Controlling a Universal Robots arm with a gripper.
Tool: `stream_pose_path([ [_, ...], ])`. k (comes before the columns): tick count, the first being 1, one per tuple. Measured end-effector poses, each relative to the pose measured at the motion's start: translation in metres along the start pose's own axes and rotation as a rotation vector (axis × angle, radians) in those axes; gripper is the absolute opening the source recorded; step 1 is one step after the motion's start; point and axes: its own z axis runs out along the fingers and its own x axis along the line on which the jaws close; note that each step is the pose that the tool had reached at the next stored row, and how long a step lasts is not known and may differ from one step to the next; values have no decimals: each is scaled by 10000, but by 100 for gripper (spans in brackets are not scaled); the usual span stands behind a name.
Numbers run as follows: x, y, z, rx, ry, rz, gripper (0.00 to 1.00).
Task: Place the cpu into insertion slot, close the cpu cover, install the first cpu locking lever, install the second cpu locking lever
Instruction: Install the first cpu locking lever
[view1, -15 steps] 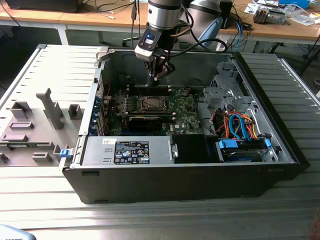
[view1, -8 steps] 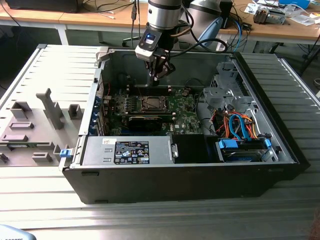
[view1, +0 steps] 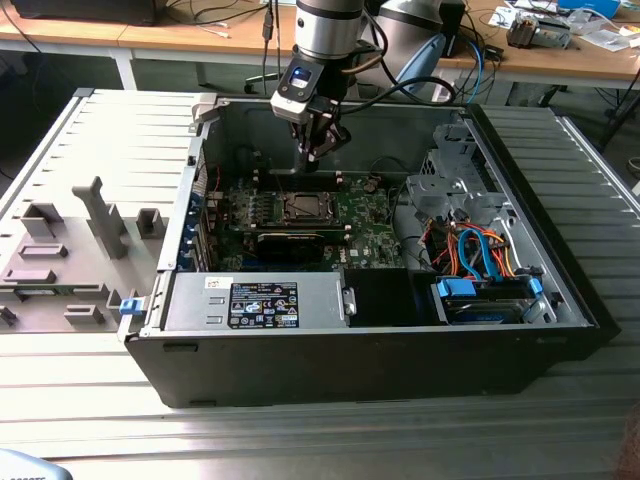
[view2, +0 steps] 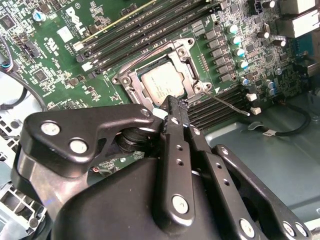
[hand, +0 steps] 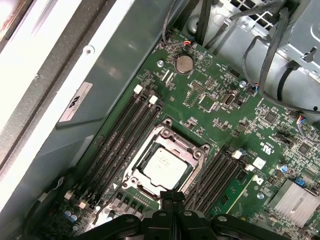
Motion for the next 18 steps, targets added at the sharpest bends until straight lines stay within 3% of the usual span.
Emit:
stream_pose_path([
  [18,0,0,1,-4,-17,-224,11],
])
